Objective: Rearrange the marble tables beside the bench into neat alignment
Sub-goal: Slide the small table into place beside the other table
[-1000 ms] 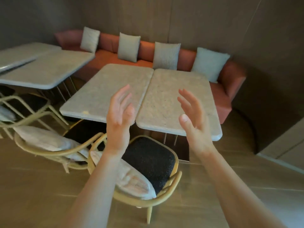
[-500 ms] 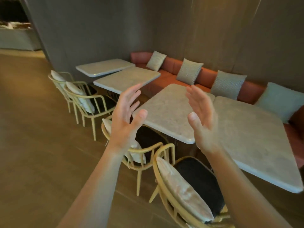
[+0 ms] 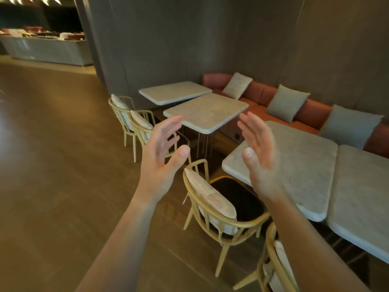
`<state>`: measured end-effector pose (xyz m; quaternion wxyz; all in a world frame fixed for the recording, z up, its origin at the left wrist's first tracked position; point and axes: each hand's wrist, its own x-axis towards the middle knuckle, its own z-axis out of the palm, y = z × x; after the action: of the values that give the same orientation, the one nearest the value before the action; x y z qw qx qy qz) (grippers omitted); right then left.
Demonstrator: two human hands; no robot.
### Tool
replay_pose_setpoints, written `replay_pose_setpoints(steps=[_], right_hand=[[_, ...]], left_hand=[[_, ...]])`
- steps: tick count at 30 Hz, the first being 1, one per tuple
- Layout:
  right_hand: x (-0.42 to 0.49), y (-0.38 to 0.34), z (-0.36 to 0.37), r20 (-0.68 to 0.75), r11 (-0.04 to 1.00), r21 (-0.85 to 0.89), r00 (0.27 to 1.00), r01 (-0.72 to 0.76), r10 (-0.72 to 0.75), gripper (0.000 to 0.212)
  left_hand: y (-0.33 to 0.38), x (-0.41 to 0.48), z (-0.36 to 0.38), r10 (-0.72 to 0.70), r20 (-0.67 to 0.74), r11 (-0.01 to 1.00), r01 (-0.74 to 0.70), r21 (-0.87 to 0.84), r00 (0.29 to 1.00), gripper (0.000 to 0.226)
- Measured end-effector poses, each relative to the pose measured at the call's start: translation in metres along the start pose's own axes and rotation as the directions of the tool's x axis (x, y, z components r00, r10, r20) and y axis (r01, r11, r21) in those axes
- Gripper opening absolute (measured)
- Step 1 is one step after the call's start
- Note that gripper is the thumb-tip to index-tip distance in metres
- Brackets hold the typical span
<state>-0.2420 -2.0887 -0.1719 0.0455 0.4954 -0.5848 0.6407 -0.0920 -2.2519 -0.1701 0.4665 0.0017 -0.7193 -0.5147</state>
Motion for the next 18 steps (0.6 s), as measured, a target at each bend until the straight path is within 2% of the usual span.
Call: replay_pose_setpoints(steps=[9, 14, 18], right_hand=[[0.08, 0.088, 0.054, -0.012, 0.999, -0.045, 1.0, 0.011, -0.012, 0.099], [0.143, 0.15, 0.091, -0.037, 1.0, -0.015, 0.999, -0.005, 0.004, 0.102], [0.2, 0.195, 0.124, -0.016, 1.0, 0.006, 1.0, -0.008, 0.008, 0.102]], left_hand=[[-0.097, 0.079, -0.042, -0.022, 0.016, 1.0, 0.022, 0.013, 1.0, 0.078], [-0.15, 0.143, -0.068, -0.037, 0.024, 0.998, 0.036, 0.052, 0.999, 0.085], [-0.187, 0.2, -0.093, -0.033, -0.008, 0.997, 0.034, 0.073, 0.999, 0.078]])
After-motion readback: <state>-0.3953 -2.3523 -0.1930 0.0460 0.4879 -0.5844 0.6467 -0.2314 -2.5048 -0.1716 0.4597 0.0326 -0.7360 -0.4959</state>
